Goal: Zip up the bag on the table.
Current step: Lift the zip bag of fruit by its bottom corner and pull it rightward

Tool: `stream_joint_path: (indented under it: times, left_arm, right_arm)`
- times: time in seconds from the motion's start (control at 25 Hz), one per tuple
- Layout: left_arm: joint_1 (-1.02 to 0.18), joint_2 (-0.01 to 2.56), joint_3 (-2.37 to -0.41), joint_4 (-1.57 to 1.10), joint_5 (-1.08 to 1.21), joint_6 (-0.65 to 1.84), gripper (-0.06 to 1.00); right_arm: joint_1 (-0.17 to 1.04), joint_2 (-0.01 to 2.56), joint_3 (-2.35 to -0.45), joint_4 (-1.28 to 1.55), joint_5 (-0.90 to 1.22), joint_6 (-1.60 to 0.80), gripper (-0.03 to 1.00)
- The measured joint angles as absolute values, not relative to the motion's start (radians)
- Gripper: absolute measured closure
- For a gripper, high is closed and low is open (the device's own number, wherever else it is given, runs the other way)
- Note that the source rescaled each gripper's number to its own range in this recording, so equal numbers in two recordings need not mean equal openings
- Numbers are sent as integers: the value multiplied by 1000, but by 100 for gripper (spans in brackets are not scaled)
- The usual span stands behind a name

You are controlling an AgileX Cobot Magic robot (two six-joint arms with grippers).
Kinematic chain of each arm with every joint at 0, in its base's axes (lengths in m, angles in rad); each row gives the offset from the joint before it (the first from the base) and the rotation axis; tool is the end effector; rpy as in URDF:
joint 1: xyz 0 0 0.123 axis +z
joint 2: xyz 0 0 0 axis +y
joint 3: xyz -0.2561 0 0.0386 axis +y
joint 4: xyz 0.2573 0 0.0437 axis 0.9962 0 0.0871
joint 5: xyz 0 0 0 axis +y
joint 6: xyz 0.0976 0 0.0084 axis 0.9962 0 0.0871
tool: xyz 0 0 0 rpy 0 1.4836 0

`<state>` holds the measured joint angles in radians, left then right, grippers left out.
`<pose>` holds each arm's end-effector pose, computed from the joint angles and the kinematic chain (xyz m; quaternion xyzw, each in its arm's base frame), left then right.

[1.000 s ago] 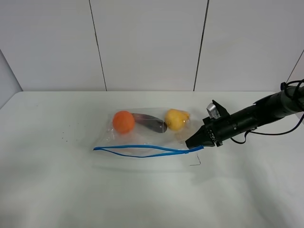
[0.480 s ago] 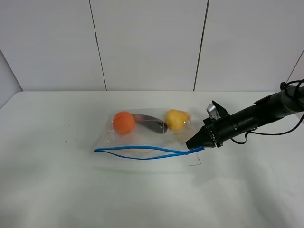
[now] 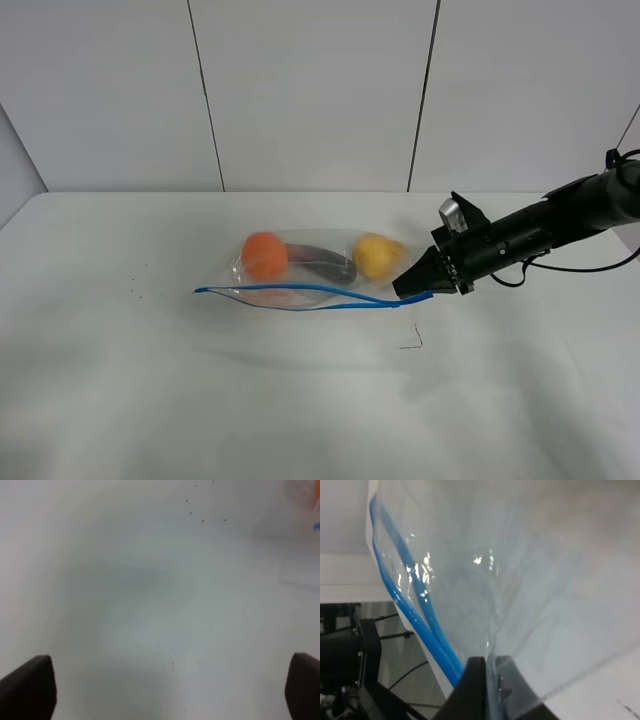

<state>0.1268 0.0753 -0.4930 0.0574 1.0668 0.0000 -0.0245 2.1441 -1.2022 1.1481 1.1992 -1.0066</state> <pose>0.0467 0.0109 0.2729 -0.0555 0.8733 0.0592 0.4803 0.3550 0.0746 0.0835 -0.1089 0.8663 0.4854 0.0442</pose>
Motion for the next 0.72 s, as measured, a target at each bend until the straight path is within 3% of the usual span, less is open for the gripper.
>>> stream_joint_path:
  times: [0.72]
  left_arm:
    - [127, 98, -494, -8, 1053, 20, 0]
  right_arm:
    - [-25, 1995, -1202, 1123, 1203, -929, 97]
